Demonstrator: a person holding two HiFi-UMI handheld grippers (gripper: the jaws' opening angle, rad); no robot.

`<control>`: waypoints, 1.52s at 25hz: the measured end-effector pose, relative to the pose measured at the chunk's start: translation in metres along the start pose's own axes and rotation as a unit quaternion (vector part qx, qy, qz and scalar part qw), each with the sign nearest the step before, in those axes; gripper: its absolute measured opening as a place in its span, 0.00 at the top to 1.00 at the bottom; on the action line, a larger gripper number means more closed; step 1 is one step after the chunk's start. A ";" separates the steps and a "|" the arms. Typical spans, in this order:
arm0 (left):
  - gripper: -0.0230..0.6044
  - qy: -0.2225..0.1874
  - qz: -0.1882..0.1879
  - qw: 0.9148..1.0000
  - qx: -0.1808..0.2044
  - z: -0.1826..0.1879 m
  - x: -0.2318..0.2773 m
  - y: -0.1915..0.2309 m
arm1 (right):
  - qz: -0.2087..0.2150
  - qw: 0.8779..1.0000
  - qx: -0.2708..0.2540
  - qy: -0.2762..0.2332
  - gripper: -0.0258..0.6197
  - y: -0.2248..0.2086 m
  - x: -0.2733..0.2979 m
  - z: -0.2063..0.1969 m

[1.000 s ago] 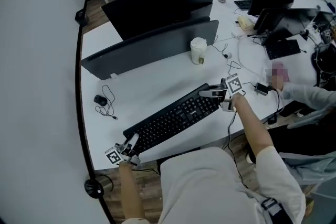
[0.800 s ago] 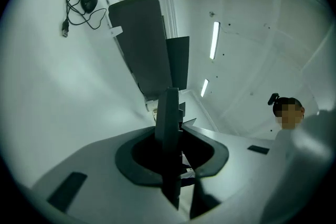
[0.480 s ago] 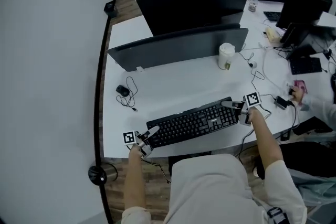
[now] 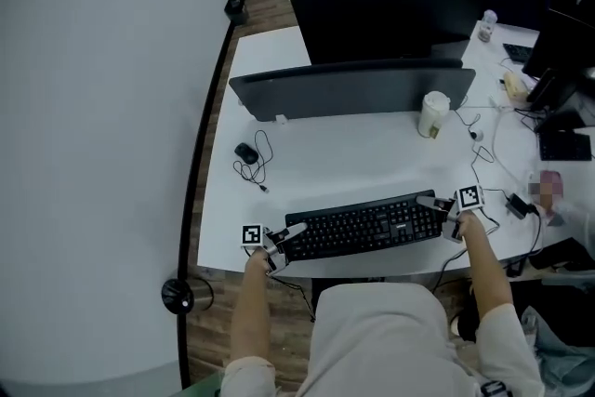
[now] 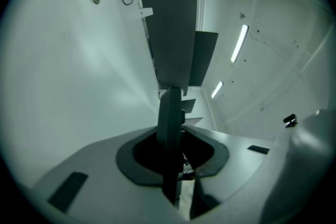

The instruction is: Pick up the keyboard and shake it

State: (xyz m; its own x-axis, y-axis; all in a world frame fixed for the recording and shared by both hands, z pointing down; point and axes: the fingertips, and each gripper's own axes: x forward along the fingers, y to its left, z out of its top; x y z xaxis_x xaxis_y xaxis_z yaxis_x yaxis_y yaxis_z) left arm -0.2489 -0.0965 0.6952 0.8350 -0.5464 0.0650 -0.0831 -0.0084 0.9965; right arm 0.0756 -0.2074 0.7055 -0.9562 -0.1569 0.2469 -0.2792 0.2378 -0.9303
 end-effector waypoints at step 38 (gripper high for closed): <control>0.78 -0.019 0.005 1.000 0.014 0.006 -0.001 0.004 | -0.027 0.999 -0.026 -0.006 0.70 0.008 0.007 0.011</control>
State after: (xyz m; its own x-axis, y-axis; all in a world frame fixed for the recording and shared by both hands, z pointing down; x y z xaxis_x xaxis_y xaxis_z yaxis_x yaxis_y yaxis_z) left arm -0.2532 -0.1014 0.6991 0.8125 -0.5783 0.0732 -0.1071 -0.0247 0.9939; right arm 0.0676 -0.2176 0.6972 -0.9386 -0.1822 0.2929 -0.3349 0.2777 -0.9004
